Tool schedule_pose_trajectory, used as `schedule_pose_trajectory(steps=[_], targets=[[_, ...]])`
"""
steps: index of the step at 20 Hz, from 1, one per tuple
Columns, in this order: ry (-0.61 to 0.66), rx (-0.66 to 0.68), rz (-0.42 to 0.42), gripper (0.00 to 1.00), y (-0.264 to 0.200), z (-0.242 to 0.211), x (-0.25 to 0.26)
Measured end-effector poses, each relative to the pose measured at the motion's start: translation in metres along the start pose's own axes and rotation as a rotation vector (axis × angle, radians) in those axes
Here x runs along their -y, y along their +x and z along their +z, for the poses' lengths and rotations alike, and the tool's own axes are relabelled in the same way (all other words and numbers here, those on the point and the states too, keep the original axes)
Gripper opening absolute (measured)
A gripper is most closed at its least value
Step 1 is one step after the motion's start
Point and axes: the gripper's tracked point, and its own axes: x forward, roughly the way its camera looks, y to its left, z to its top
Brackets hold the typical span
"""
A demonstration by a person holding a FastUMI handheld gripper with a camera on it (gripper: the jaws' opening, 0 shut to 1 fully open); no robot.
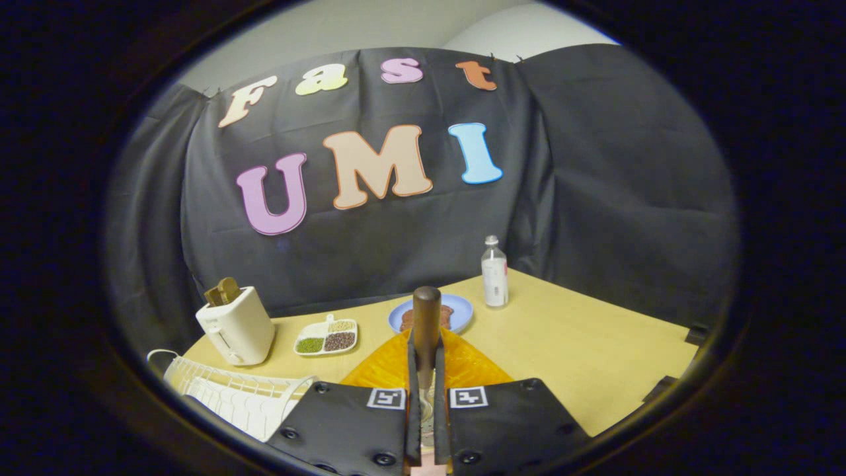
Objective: Take the plate from the dish rack, then take the spoon from the basket and place it into the plate.
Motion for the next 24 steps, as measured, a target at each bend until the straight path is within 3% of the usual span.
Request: schedule_pose_trajectory(steps=[5, 11, 24], targets=[[0.007, 0.052, -0.023, 0.1, -0.024, 0.035, 0.006], [0.051, 0.09, 0.033, 0.1, -0.067, 0.053, -0.004], [0.08, -0.109, -0.064, 0.1, -0.114, -0.053, 0.04]])
